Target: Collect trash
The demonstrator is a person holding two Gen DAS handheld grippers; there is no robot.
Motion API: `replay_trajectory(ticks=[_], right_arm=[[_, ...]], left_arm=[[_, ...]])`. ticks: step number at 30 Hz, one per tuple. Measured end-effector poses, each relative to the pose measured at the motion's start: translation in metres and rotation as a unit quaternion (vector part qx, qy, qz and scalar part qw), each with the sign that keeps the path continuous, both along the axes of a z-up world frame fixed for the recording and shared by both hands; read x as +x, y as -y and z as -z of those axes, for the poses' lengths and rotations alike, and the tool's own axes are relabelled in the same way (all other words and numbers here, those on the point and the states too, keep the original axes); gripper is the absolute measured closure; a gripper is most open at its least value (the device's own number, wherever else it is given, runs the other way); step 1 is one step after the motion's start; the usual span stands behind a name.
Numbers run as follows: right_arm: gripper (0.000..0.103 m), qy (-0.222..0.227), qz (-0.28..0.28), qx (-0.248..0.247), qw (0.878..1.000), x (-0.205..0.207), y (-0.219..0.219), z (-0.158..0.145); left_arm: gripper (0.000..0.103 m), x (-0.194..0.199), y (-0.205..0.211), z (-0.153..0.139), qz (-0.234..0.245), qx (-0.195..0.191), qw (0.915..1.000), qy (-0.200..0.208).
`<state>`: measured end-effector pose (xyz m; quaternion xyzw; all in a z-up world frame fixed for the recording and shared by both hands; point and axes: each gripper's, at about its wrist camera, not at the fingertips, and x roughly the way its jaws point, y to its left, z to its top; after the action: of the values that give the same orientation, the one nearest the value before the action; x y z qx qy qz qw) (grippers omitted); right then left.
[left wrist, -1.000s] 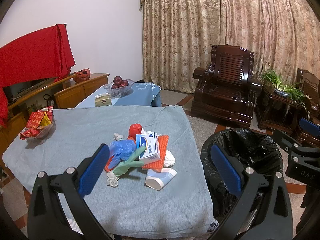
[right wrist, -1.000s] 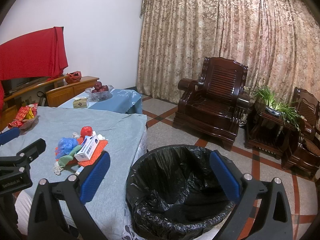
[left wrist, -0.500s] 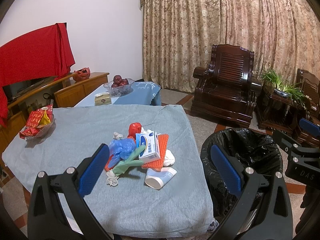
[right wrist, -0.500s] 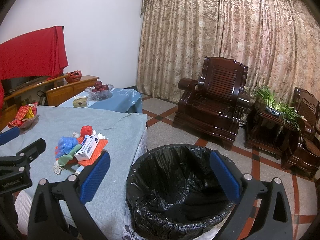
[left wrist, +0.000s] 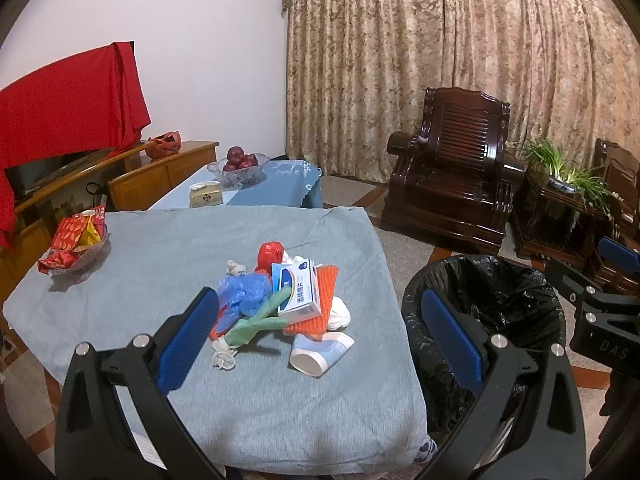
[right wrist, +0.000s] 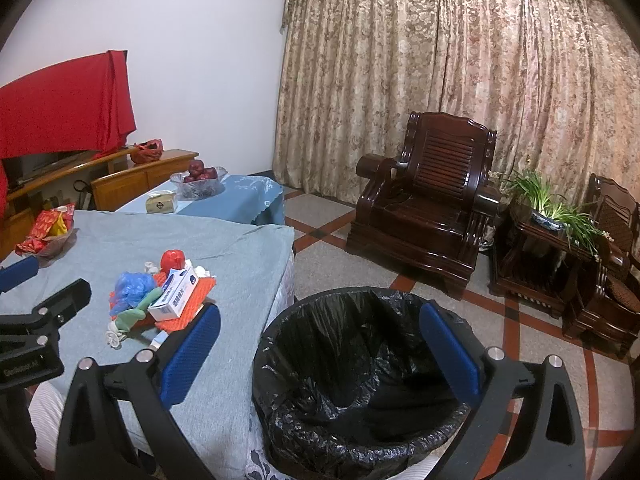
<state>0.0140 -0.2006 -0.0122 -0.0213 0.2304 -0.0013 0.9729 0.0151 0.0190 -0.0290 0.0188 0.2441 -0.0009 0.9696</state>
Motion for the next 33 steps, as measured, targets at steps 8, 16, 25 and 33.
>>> replay_trajectory(ticks=[8,16,25,33], right_arm=[[0.006,-0.004,-0.005,0.0,1.0,-0.002,0.001,0.009],[0.006,-0.013,-0.03,0.005,0.999,0.018,-0.019,0.017],[0.006,-0.034,-0.079,0.007,0.996,0.055,-0.061,0.048],[0.017,-0.068,-0.105,0.021,0.992,0.096,-0.095,0.084]], left_arm=[[0.005,-0.002,-0.002,0.007,-0.005,-0.005,1.0,-0.003],[0.005,0.01,-0.032,0.007,-0.047,-0.001,0.9988,-0.016],[0.005,0.028,-0.096,0.032,-0.105,0.001,0.9933,-0.048],[0.005,0.063,-0.132,0.057,-0.124,-0.003,0.9901,-0.067]])
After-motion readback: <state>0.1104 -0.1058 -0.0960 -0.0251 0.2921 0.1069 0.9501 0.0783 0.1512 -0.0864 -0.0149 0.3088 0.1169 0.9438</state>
